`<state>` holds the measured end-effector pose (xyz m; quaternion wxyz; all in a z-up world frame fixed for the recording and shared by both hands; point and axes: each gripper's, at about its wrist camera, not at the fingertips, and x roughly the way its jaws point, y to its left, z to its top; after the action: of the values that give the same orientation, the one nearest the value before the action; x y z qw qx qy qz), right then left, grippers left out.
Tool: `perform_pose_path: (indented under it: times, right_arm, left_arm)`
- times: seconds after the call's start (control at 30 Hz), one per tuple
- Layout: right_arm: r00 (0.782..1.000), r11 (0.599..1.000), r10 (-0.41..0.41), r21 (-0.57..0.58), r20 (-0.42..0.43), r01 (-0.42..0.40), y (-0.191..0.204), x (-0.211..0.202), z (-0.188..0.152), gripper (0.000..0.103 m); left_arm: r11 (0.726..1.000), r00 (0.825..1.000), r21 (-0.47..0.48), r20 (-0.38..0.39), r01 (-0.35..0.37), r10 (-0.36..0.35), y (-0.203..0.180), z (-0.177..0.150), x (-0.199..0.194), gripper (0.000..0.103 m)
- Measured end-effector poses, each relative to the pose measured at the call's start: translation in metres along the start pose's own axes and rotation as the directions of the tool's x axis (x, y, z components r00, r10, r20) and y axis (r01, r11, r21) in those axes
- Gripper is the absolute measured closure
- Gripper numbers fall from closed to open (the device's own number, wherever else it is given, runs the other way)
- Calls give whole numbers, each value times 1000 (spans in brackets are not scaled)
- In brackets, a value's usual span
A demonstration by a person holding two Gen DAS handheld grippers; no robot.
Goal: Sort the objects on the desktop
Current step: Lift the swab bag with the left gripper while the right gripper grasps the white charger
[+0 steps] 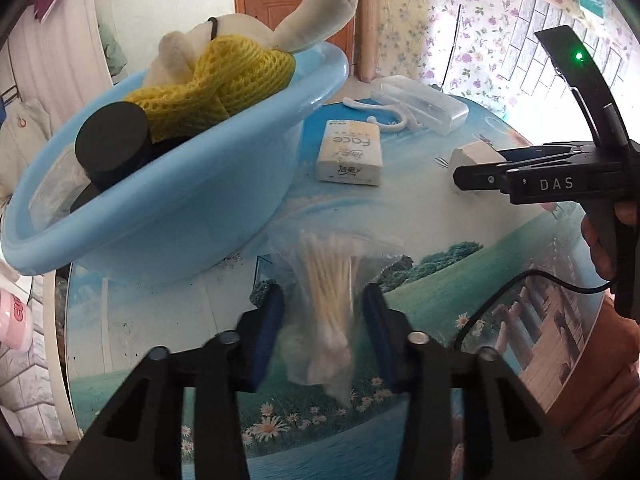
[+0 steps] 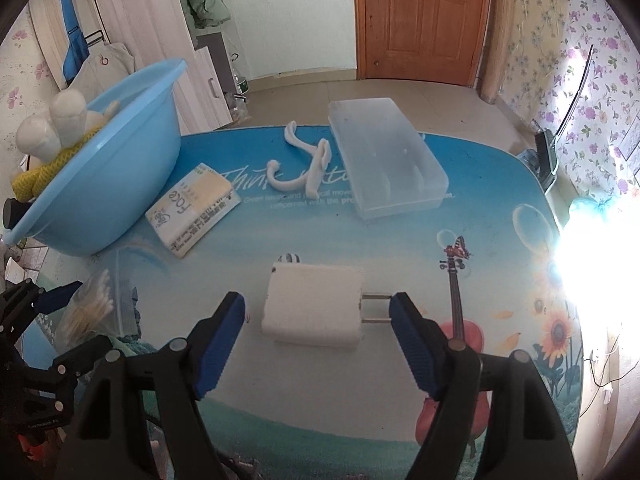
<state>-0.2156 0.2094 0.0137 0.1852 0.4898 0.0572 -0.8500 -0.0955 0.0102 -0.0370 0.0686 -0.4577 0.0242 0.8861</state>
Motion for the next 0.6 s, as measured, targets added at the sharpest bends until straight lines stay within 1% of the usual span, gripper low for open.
perform_pose_path:
  times: [0.03,0.2,0.23,0.27,0.3,0.4,0.47,0.6]
  right_arm:
    - [1000,1000,3,-1,-2,-3,0,1,-1,28]
    - [1000,1000,15,-25,13,-14,2,1,-3,28]
    - [1000,999,16,-31,20,-15,3,1,-4,31]
    - [1000,999,14,-36,28,-13,3,0,-5,43]
    - [999,999,10,-42,36,-9,3,-1,-6,43]
    - [998,998,41,-44,38,-39,0,-4,-9,43]
    - [998,998,47,-48,44,-45,0,-7,-11,43]
    - [995,996,78,-47,65,-75,-1,-19,-20,43]
  left_arm:
    - [1000,1000,4,0,5,-5,0,0,-1,74]
    - [1000,1000,-10,5,18,-18,1,-3,-7,82]
    - [1000,1000,-15,6,22,-21,1,-3,-8,83]
    - [1000,1000,-18,7,23,-22,1,-3,-9,83]
    - [1000,1000,-19,10,21,-21,1,-4,-12,84]
    - [1000,1000,-23,19,18,-17,1,-7,-17,84]
    - [999,1000,-32,25,15,-14,2,-7,-21,84]
    - [999,998,-41,63,3,-1,0,-11,-39,84]
